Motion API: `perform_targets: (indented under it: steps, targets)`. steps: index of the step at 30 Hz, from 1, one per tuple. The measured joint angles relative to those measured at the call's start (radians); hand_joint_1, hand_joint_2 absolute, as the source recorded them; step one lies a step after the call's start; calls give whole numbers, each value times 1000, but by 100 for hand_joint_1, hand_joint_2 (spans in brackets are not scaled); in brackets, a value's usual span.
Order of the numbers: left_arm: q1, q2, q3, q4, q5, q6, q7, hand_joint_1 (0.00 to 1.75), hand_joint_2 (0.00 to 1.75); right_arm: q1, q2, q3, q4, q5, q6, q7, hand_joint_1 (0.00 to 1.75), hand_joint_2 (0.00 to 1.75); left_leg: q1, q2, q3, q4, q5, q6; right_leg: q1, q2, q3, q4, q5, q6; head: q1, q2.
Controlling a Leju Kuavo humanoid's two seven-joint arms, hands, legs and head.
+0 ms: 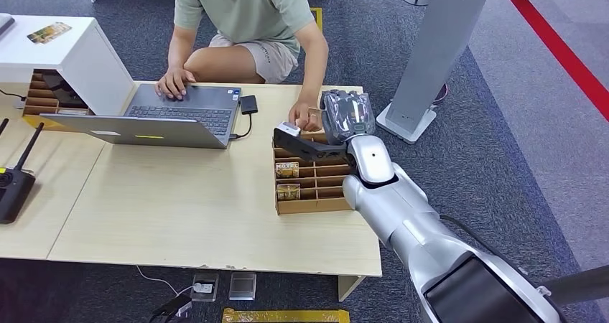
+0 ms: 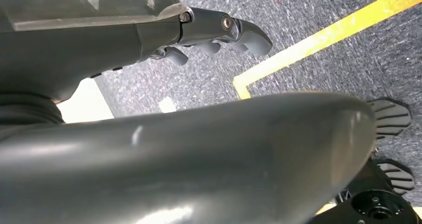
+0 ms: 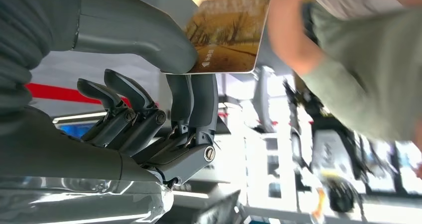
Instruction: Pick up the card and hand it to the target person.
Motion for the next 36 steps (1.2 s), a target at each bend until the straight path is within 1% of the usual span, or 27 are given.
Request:
perform_targets:
  steps: [2,5,10,14,18,21,25,27,28,29,31,32,36]
  targets:
    - [14,2,15,0,0,1,-10,0,0,-10,-2,-2,-34,-12,-17,-33,175,175,0,0,0,0,0,0,0,0,0,0,0,0,0,0]
    - [29,6,43,0,0,1,-13,0,0,-16,-9,-7,-118,-25,6,-52,175,175,0,0,0,0,0,0,0,-1,0,0,0,0,0,0]
    - [35,10,86,0,0,-5,-12,0,0,-3,-29,-16,-312,5,84,-27,175,175,0,0,0,0,0,0,0,0,0,0,0,0,0,0]
    - [36,10,108,0,0,-10,-12,0,0,8,-41,-25,-439,58,88,-15,175,175,0,0,0,0,0,0,0,0,0,0,0,0,0,0]
    - [36,10,119,0,0,-13,-11,0,0,20,-44,-40,-480,94,75,-24,175,175,0,0,0,0,0,0,0,0,0,0,0,0,0,0]
    - [36,10,122,0,0,-14,-9,0,0,20,-44,-43,-481,126,63,-22,175,175,0,0,0,0,0,0,0,0,0,0,0,0,0,0]
    - [36,10,123,0,0,-14,-9,0,0,21,-44,-43,-481,137,61,-18,175,175,0,0,0,0,0,0,0,0,0,0,0,0,0,0]
    - [36,9,128,0,0,-15,-9,0,0,24,-44,-43,-478,185,65,-10,175,175,0,0,0,0,0,0,0,0,0,0,0,0,0,0]
    - [35,9,131,0,0,-17,-9,0,0,27,-44,-42,-475,211,67,-7,158,175,0,0,0,0,0,0,0,0,0,0,0,0,0,0]
    - [35,9,134,0,0,-18,-9,0,0,30,-44,-41,-471,236,70,-3,115,175,0,0,0,0,0,0,0,0,0,0,0,0,0,0]
    - [35,9,134,0,0,-19,-9,0,0,37,-43,-40,-465,240,76,-6,28,175,0,0,0,0,0,0,0,0,0,0,0,0,0,0]
    - [35,9,134,0,0,-19,-9,0,0,39,-43,-39,-462,239,81,-10,1,175,0,0,0,0,0,0,0,0,0,0,0,0,0,0]
    - [35,9,135,0,0,-19,-7,0,0,53,-36,-37,-447,211,115,-43,0,175,0,0,0,0,0,0,0,0,0,0,0,0,0,0]
